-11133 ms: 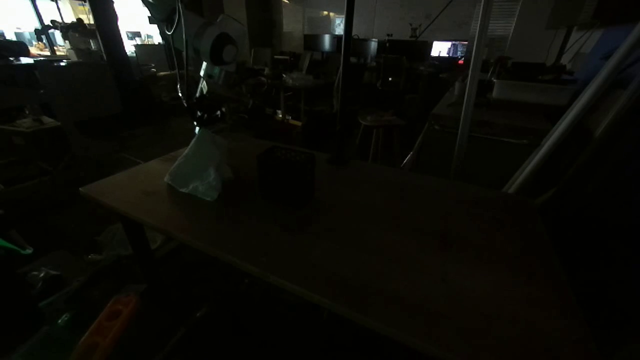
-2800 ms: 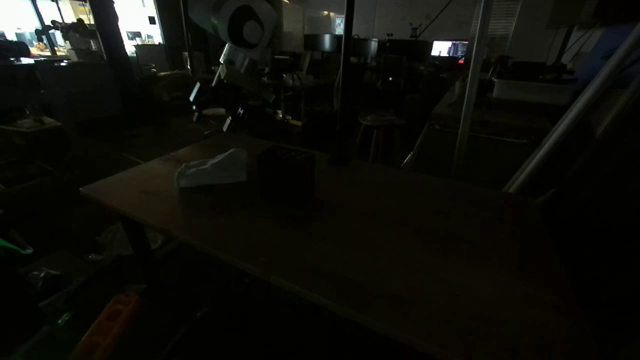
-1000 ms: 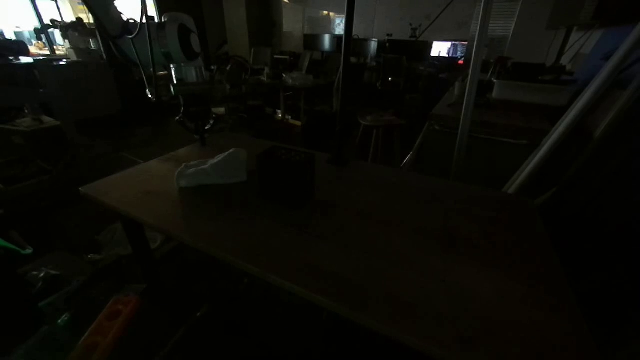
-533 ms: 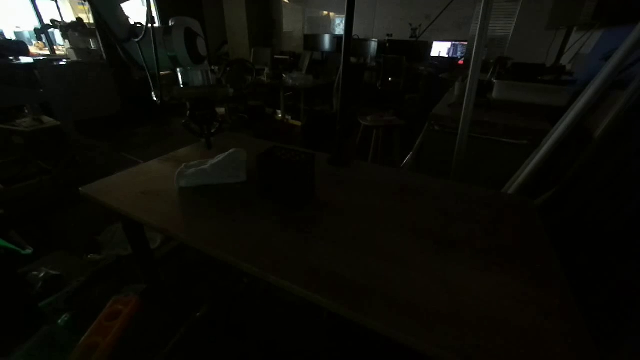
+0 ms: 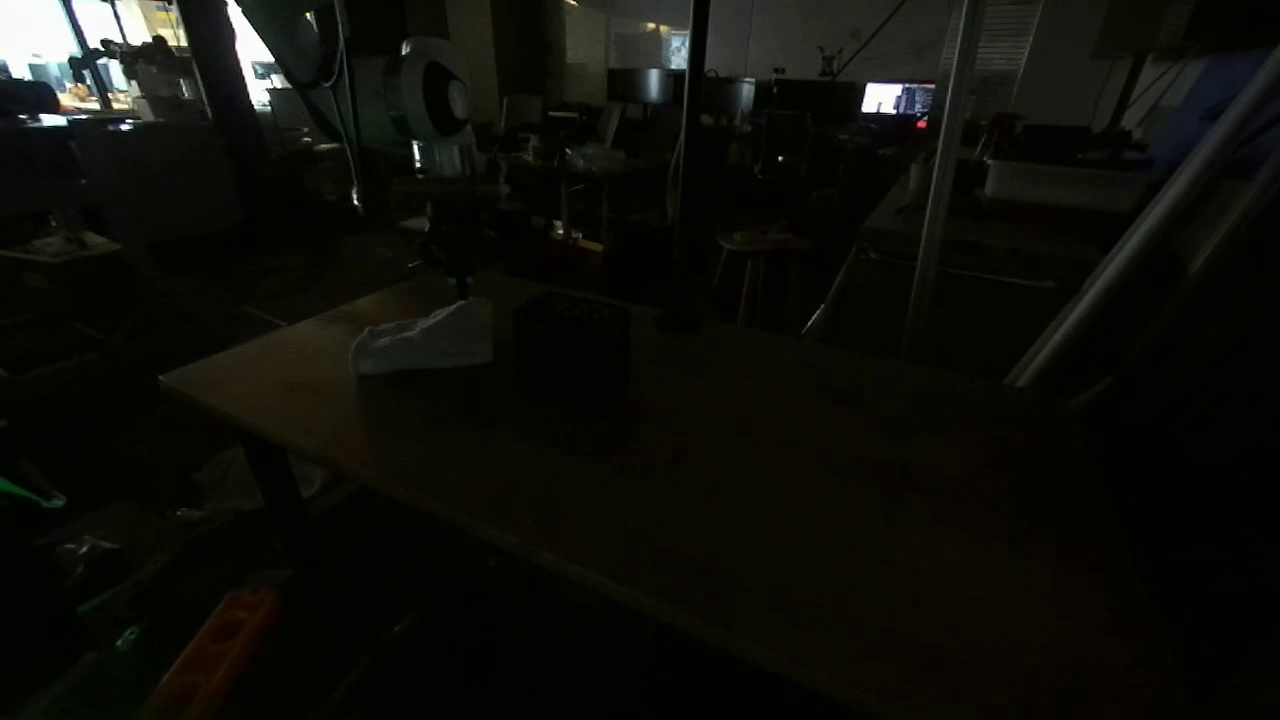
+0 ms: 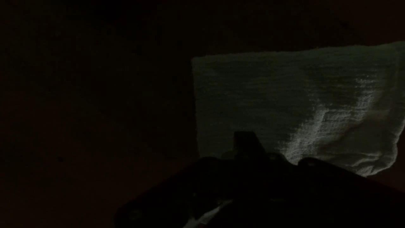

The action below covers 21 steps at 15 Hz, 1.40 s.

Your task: Put the towel in the box then remove the towel and fold it.

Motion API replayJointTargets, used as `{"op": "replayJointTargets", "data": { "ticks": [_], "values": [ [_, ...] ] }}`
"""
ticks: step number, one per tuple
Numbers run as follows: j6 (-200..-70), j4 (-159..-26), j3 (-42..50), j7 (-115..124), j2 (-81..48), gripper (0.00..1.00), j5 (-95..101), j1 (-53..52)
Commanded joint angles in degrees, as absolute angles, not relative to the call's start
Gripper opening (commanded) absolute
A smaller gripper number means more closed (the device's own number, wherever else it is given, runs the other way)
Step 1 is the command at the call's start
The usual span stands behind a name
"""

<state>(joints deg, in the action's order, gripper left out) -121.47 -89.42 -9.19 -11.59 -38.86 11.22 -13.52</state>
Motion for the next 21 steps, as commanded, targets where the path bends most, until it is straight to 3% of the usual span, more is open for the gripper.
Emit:
{"op": "replayJointTargets", "data": {
  "ticks": [1,21],
  "values": [
    [-121.46,-86.42,-9.41,-8.11,-40.72,0.00,7.06,-12.66],
    [-124.58,-82.04,-10.59,-3.73,-48.73,0.00,2.43,-14.90]
  ]
}}
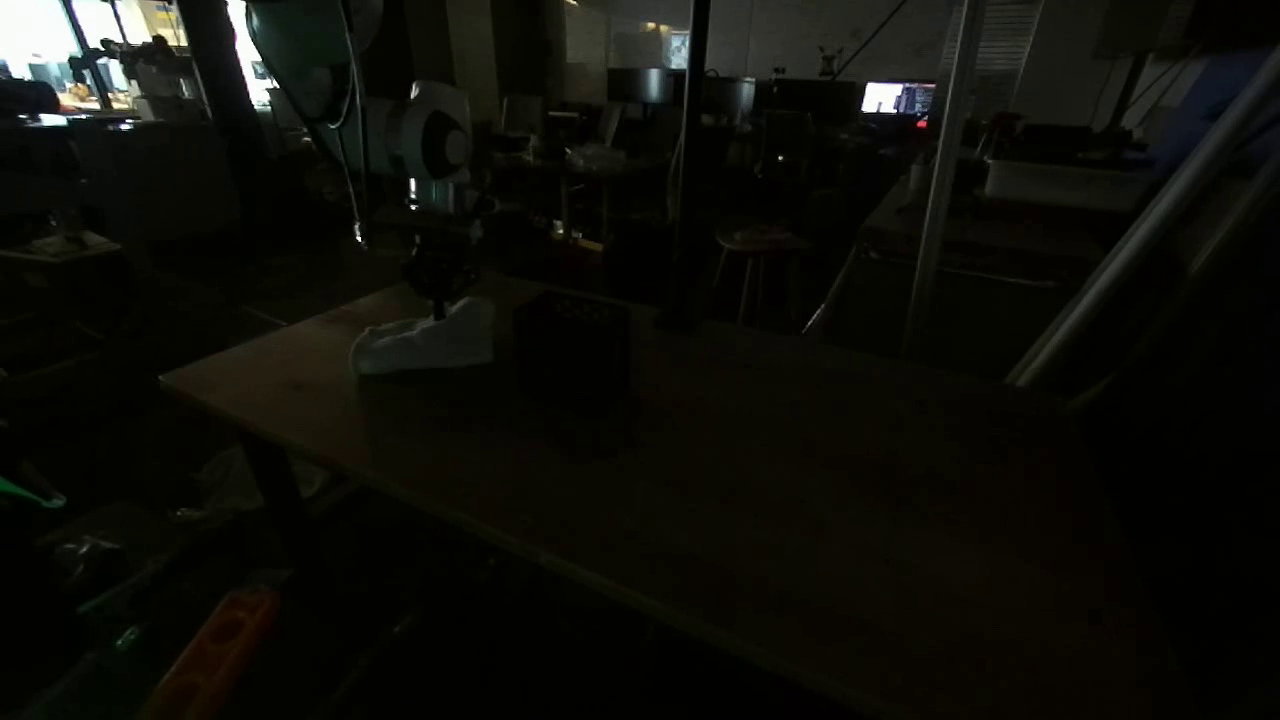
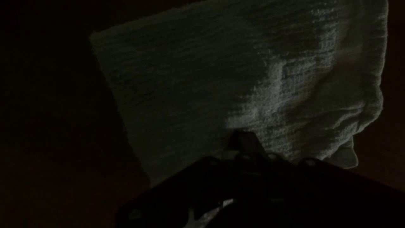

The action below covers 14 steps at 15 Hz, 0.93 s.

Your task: Put the towel in the box then remove the towel and fold it.

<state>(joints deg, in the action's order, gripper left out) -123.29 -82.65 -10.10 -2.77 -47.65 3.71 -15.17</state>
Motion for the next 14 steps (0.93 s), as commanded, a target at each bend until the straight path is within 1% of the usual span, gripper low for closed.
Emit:
{"op": "replayJointTargets", "data": {
  "ticks": [1,7,14],
  "values": [
    [-124.99,-82.70,-10.74,-4.03,-48.76,0.00,2.35,-14.73],
    [-129.78,-86.16,-12.52,-7.17,-48.69,0.00,0.46,-12.70],
    [-139.82,-96.02,-18.86,-28.40,-45.05,0.00,0.82,-5.65]
  ]
}}
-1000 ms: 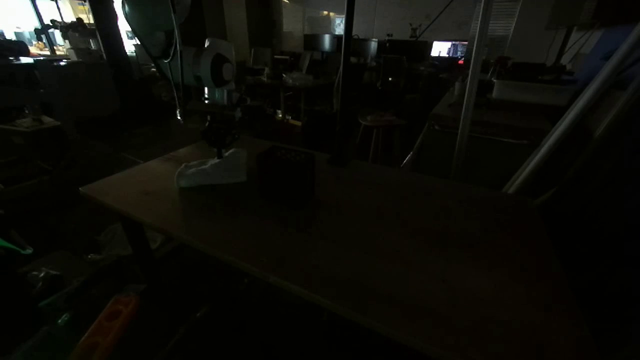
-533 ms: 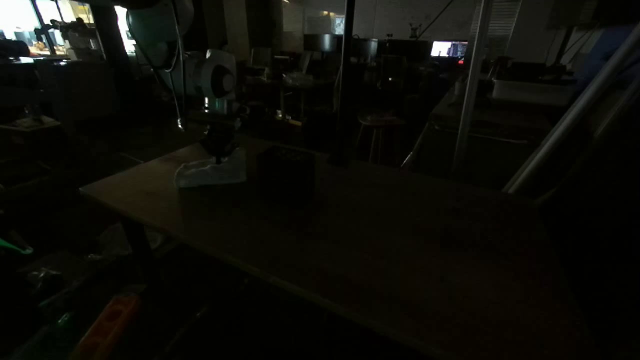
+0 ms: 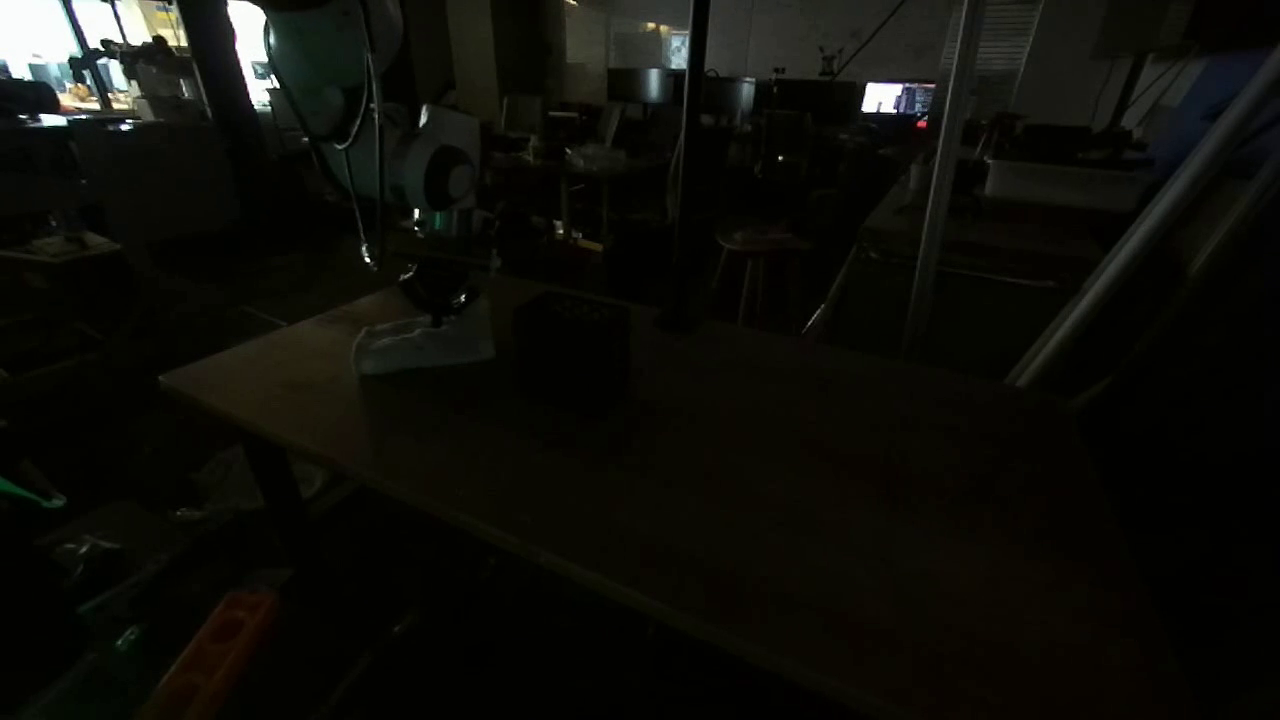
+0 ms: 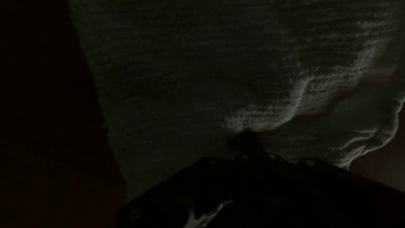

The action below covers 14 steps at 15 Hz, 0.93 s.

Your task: Put the towel in the box then remove the towel and fold it.

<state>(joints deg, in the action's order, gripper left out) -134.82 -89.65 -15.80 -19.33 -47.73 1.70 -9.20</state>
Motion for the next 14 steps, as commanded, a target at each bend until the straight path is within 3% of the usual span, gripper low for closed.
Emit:
{"op": "replayJointTargets", "data": {
  "ticks": [1,8,14],
  "values": [
    [-140.62,-97.56,-19.90,-31.65,-44.39,0.00,0.97,-4.42],
    [-140.48,-105.81,-27.38,-55.57,-41.40,0.00,-1.36,4.57],
    [-135.66,-109.69,-27.07,-68.30,-37.88,0.00,-3.68,6.03]
  ]
}}
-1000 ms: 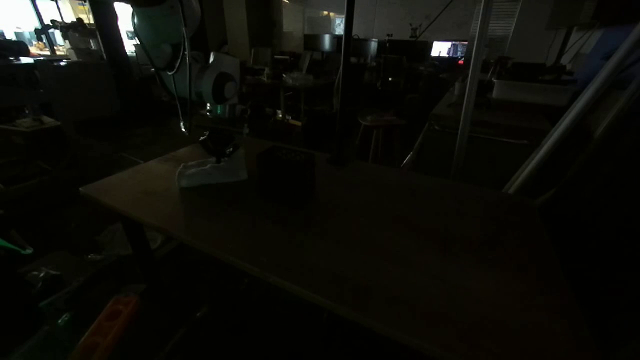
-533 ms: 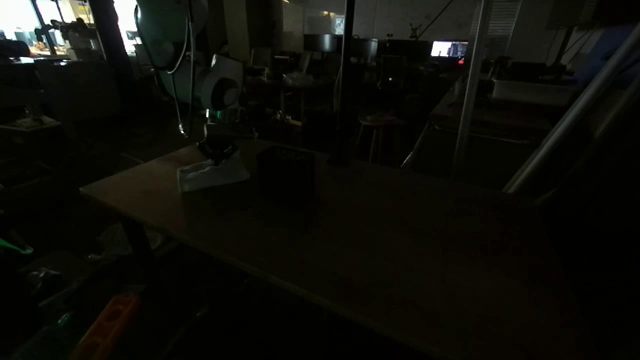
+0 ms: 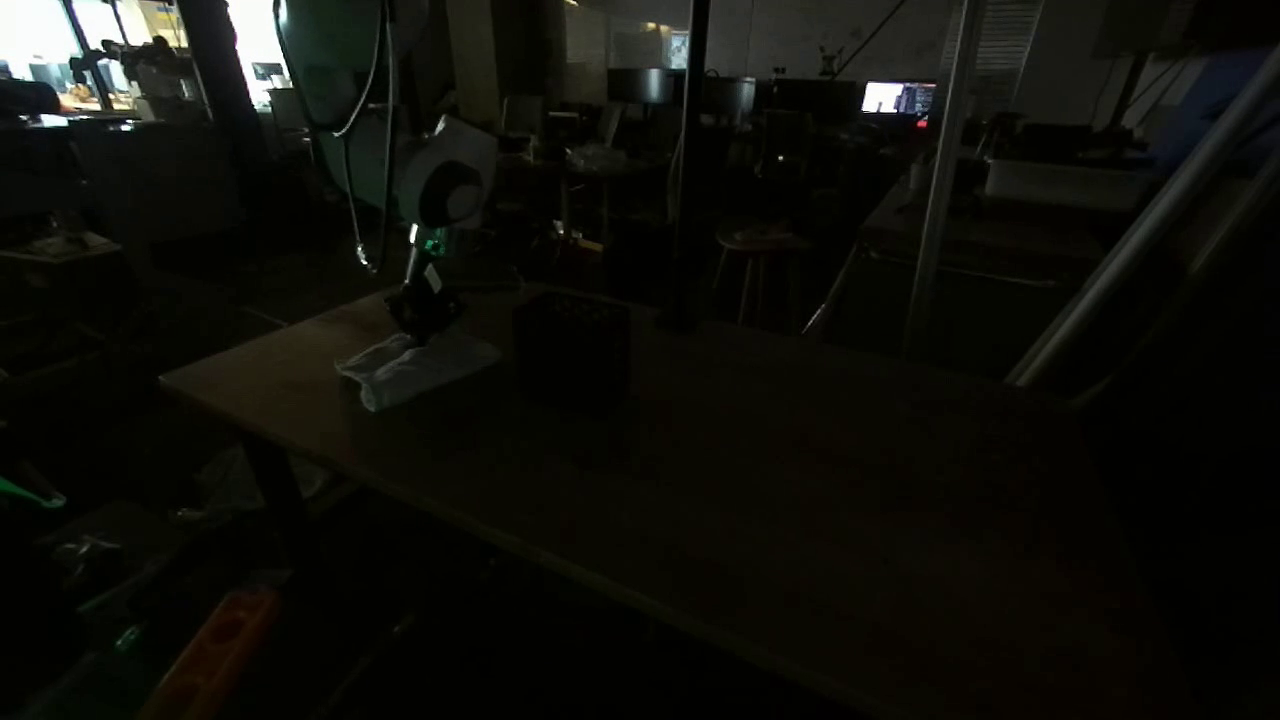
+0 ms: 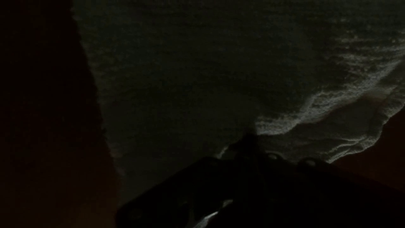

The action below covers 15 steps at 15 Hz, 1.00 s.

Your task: Put the towel in the box then remove the towel and fold it.

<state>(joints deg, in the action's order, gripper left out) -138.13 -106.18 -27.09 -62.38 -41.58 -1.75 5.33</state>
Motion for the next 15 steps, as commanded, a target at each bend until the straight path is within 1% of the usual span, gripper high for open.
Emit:
{"op": "replayJointTargets", "data": {
  "ticks": [1,9,15],
  "values": [
    [-134.56,-109.85,-26.67,-69.80,-37.32,0.00,-3.41,5.72],
    [-129.64,-108.28,-24.07,-75.38,-34.60,0.00,-3.18,2.95],
    [-127.91,-110.04,-21.79,-76.42,-32.64,0.00,-3.01,0.99]
  ]
}}
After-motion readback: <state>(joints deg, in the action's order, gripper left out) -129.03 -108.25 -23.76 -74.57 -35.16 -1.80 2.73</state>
